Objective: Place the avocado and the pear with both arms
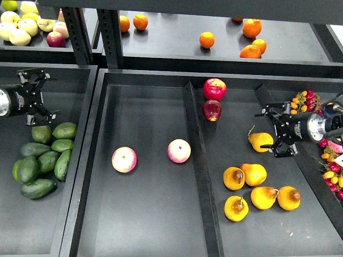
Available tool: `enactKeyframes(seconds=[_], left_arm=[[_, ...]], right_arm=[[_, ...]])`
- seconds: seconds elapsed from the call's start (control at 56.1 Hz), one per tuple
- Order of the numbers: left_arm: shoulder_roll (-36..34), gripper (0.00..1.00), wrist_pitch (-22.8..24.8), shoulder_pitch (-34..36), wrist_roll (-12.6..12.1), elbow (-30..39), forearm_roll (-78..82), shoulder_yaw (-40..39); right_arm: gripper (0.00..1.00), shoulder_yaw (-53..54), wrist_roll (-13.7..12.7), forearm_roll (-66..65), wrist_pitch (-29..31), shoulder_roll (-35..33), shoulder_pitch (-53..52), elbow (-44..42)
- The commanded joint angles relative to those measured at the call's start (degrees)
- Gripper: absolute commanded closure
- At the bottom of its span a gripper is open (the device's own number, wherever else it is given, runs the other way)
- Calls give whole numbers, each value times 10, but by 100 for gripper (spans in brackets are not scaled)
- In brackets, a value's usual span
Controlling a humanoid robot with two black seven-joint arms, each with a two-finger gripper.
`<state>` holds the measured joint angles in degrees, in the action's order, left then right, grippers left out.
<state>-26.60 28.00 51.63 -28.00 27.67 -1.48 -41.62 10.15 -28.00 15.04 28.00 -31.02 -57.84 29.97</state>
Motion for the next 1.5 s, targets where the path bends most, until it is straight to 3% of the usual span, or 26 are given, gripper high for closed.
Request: enactKeyframes(seconds=[0.0, 0.321, 0.623, 0.784, 0.802, 0.819, 0.873, 0.998, 1.087, 1.211, 1.389, 1.479], left_arm=[[37, 0, 0, -31, 0, 0, -5, -90], [141, 0, 0, -100, 0, 12, -5, -228], [197, 0, 0, -152, 0, 46, -6, -292], [234, 0, 0, -166, 87, 49, -5, -328], [247, 0, 0, -170, 116, 57, -5, -339], [249, 0, 0, -171, 119, 59, -6, -340], [262, 0, 0, -176, 139, 71, -5, -350], [266, 0, 0, -183, 160, 97, -5, -363], [266, 0, 0, -192, 164, 122, -6, -377], [266, 0, 0, -210, 164, 162, -5, -395], [266, 0, -1, -235, 164, 231, -5, -404], [266, 0, -42, -243, 164, 261, -5, -404]], right_arm=[[0, 72, 0, -1, 0, 6, 20, -49], [0, 262, 0, -4, 0, 76, 68, -160], [0, 464, 0, -2, 0, 159, 122, -168], [0, 557, 0, -2, 0, 213, 135, -165], [0, 579, 15, -2, 0, 234, 136, -166], [0, 582, 22, -2, 0, 235, 136, -166], [0, 601, 74, -2, 0, 254, 138, -165], [0, 627, 173, -2, 0, 289, 139, -163], [0, 641, 222, -2, 0, 310, 138, -163], [0, 669, 247, -2, 0, 310, 138, -162], [0, 687, 248, -4, 0, 310, 142, -143], [0, 687, 247, -8, 0, 310, 157, -110]])
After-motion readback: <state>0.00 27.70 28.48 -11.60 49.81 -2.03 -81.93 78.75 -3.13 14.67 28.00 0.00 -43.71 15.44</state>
